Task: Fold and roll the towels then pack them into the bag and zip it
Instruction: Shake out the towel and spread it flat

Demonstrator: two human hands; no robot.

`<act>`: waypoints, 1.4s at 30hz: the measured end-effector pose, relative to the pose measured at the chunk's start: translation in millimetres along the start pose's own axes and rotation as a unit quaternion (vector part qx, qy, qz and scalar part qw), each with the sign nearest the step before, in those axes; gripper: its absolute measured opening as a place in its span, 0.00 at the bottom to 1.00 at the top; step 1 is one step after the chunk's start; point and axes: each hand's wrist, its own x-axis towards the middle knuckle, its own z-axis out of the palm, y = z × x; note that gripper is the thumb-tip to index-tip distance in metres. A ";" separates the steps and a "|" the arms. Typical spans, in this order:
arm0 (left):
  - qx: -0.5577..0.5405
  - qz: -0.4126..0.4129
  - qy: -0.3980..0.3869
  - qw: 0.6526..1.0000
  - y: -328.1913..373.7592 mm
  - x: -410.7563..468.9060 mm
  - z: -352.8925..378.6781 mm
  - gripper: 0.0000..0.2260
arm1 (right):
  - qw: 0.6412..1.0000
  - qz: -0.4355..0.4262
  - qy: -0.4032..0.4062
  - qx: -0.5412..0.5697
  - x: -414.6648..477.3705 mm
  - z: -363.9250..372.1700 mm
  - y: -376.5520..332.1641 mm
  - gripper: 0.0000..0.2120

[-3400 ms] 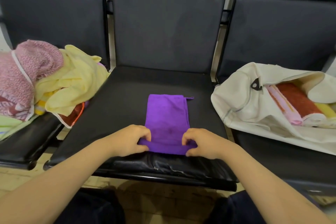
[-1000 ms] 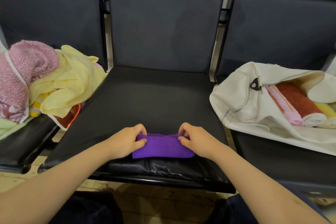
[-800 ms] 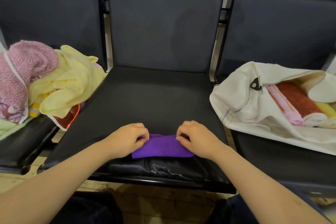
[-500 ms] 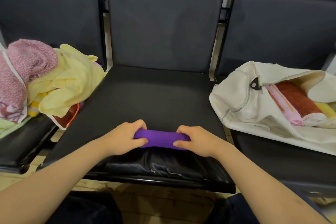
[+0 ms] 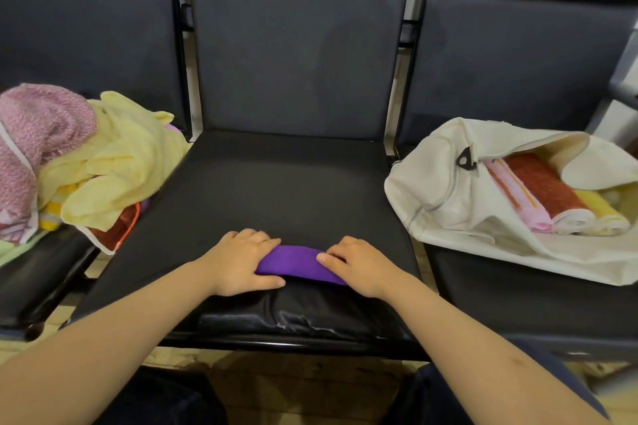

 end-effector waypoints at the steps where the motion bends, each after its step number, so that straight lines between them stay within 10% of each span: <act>1: 0.016 0.006 -0.016 1.000 1.3 1.0 -2.4 0.45 | 1.000 0.001 -0.013 -0.001 -1.4 -1.1 -0.5 0.25; 14: 0.183 0.253 0.156 0.937 56.6 46.2 -48.8 0.18 | 0.954 0.078 -0.064 0.282 -25.7 -40.8 7.6 0.21; 19: 0.151 0.312 0.333 0.877 101.7 69.5 -102.7 0.28 | 0.808 0.077 -0.032 0.584 -56.5 -97.5 26.4 0.20; 29: 0.156 0.330 0.436 0.822 226.1 150.8 -161.9 0.09 | 0.773 0.170 0.170 0.587 -140.1 -186.5 129.6 0.15; 42: 0.424 0.147 0.235 0.862 336.6 292.8 -191.9 0.16 | 0.977 0.161 0.085 0.116 -95.2 -239.7 226.6 0.22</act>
